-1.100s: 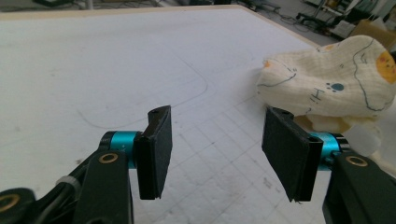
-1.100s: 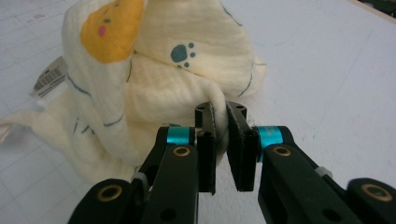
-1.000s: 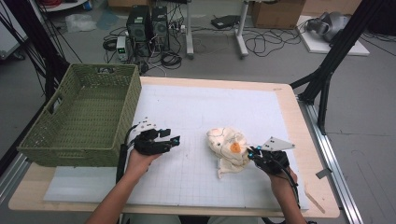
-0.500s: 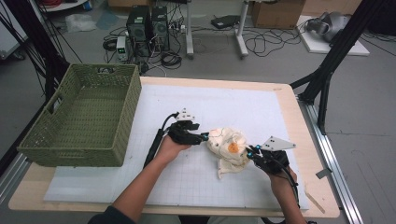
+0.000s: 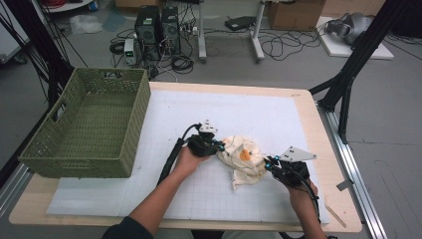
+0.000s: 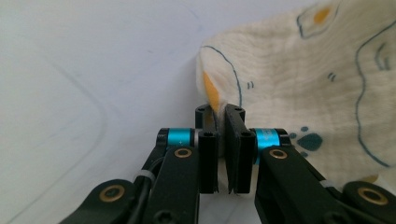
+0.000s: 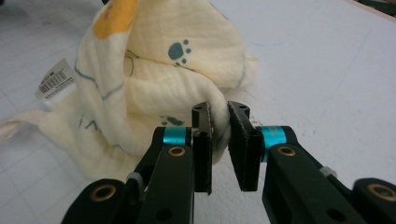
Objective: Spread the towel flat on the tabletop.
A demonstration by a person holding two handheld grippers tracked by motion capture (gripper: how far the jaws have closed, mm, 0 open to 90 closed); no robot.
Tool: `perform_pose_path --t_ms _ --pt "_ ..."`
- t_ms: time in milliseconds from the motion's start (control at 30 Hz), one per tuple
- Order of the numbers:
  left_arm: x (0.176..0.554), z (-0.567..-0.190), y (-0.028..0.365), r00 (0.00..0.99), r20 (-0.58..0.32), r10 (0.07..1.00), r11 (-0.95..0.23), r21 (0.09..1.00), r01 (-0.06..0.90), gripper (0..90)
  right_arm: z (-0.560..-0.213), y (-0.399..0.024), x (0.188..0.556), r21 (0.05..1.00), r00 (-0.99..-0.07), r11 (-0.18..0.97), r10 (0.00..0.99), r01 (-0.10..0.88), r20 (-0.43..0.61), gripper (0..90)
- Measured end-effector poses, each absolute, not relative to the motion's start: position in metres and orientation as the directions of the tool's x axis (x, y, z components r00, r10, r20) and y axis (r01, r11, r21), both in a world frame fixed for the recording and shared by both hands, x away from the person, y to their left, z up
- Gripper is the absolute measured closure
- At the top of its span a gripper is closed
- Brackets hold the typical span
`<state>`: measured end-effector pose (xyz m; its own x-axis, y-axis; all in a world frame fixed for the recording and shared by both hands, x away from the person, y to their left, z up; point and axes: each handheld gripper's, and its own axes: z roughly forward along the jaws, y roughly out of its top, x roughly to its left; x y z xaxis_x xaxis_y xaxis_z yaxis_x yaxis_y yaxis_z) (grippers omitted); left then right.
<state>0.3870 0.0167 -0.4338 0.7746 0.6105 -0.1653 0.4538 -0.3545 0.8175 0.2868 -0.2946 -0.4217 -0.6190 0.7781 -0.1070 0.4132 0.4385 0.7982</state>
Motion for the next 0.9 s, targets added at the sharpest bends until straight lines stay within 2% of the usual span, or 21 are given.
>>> perform_pose_path --t_ms 167,300,367,467,567,700,900 --pt "0.385 -0.426 0.066 0.691 -0.192 0.697 -0.236 0.848 0.474 84.2 -0.422 -0.299 0.287 0.794 -0.599 0.433 0.793 0.427 -0.11 82.7" --pt "0.379 -0.419 0.096 0.665 -0.194 0.721 -0.204 0.858 0.471 84.2 -0.421 -0.302 0.287 0.801 -0.587 0.414 0.804 0.433 -0.098 85.4" --pt "0.373 -0.416 0.103 0.668 -0.175 0.723 -0.199 0.873 0.444 84.2 -0.421 -0.302 0.287 0.811 -0.587 0.393 0.806 0.433 -0.076 81.9" --pt "0.368 -0.415 0.109 0.67 -0.16 0.725 -0.203 0.88 0.429 84.1 -0.419 -0.296 0.292 0.827 -0.59 0.372 0.805 0.423 -0.06 71.8" --pt "0.367 -0.416 0.11 0.672 -0.163 0.722 -0.2 0.881 0.429 83.9 -0.413 -0.283 0.303 0.852 -0.589 0.33 0.808 0.407 -0.032 61.6" --pt "0.365 -0.416 0.11 0.68 -0.154 0.717 -0.211 0.882 0.421 83.8 -0.405 -0.256 0.328 0.861 -0.61 0.327 0.792 0.389 -0.025 53.2" --pt "0.364 -0.417 0.11 0.679 -0.157 0.717 -0.205 0.884 0.42 83.8 -0.415 -0.233 0.353 0.821 -0.613 0.35 0.79 0.451 0.0 50.0"
